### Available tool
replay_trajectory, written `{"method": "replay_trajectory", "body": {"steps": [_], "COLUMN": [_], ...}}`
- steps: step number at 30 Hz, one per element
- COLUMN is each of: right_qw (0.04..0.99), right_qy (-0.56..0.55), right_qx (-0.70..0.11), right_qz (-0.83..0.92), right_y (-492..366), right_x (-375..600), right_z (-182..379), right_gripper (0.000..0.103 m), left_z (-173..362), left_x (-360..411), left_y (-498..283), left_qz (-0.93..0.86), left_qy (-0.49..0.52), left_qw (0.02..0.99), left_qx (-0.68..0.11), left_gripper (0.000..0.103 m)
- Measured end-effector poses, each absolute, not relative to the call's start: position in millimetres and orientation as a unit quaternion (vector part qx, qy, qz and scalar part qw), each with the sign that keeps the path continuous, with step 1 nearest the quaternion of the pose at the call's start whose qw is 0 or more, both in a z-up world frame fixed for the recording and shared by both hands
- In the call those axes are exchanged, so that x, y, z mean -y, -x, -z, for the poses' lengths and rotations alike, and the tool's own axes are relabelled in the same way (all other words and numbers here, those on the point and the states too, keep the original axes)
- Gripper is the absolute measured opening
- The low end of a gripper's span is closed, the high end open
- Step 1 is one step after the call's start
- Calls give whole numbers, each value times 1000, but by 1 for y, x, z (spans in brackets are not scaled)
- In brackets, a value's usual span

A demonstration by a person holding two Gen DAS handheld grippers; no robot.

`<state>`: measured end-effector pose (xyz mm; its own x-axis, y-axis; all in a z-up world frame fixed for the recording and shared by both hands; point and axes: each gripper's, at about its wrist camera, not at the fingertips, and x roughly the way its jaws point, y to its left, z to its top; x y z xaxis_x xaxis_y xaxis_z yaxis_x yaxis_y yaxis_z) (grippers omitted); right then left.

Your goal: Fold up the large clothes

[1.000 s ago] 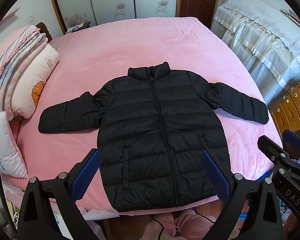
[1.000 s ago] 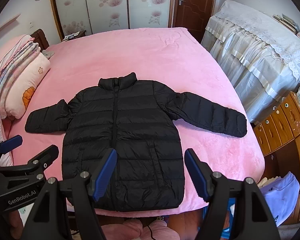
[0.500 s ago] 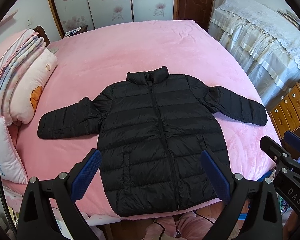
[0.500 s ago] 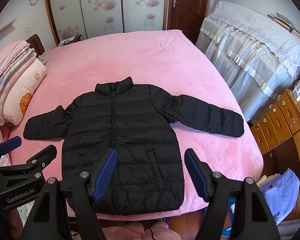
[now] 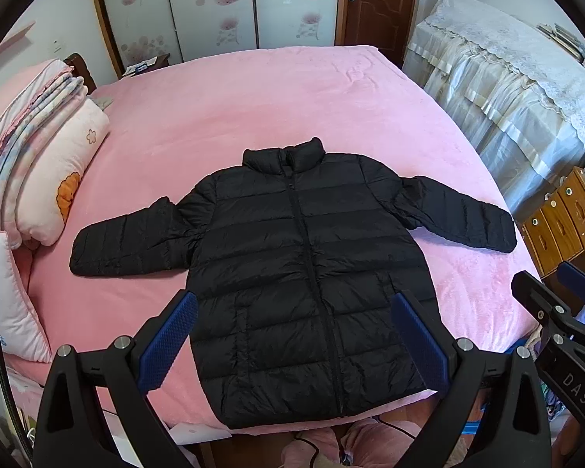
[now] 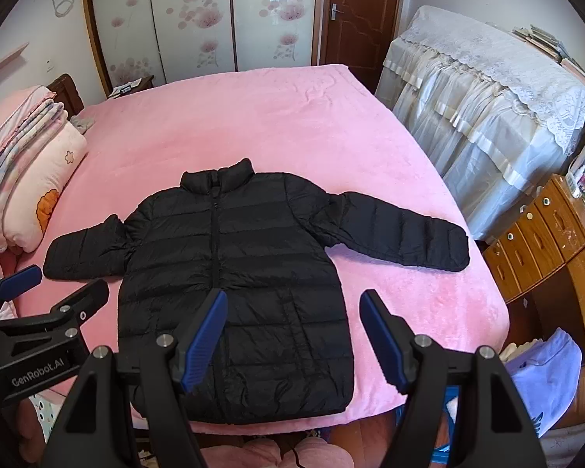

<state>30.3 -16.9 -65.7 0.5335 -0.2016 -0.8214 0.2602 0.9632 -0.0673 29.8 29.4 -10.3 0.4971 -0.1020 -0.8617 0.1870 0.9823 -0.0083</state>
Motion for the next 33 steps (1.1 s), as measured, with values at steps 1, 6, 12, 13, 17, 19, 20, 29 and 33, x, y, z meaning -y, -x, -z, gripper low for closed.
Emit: {"method": "replay_trajectory", "body": {"steps": [1, 6, 12, 13, 17, 19, 20, 29, 33], "right_qw": [876, 880, 881, 881, 882, 880, 879, 866, 846], "right_qy": [-31, -31, -45, -48, -65, -74, -81, -161, -196], "right_qx": [-463, -453, -451, -451, -446, -449, -451, -448, -463], "right_qz": [133, 139, 138, 138, 138, 135, 133, 154, 176], "right_y": [-30, -27, -31, -31, -37, -42, -45, -66, -70], "right_x": [18, 25, 50, 56, 96, 116, 129, 285, 361], "right_z": [65, 61, 65, 65, 68, 72, 73, 109, 160], "right_gripper": [71, 71, 71, 71, 71, 71, 71, 71, 71], "left_z": [10, 7, 3, 2, 0, -1, -2, 9, 44], "left_x": [-28, -14, 8, 14, 45, 68, 79, 210, 278], "left_y": [-30, -31, -35, -36, -44, -50, -52, -93, -117], "left_qz": [85, 90, 88, 87, 90, 97, 99, 135, 145], "left_qy": [-43, -50, -60, -61, -68, -73, -76, -123, -158], "left_qw": [865, 866, 870, 871, 874, 874, 873, 876, 867], "left_qx": [-493, -489, -481, -480, -472, -471, -471, -446, -450], "left_gripper": [99, 99, 99, 99, 99, 99, 99, 99, 99]}}
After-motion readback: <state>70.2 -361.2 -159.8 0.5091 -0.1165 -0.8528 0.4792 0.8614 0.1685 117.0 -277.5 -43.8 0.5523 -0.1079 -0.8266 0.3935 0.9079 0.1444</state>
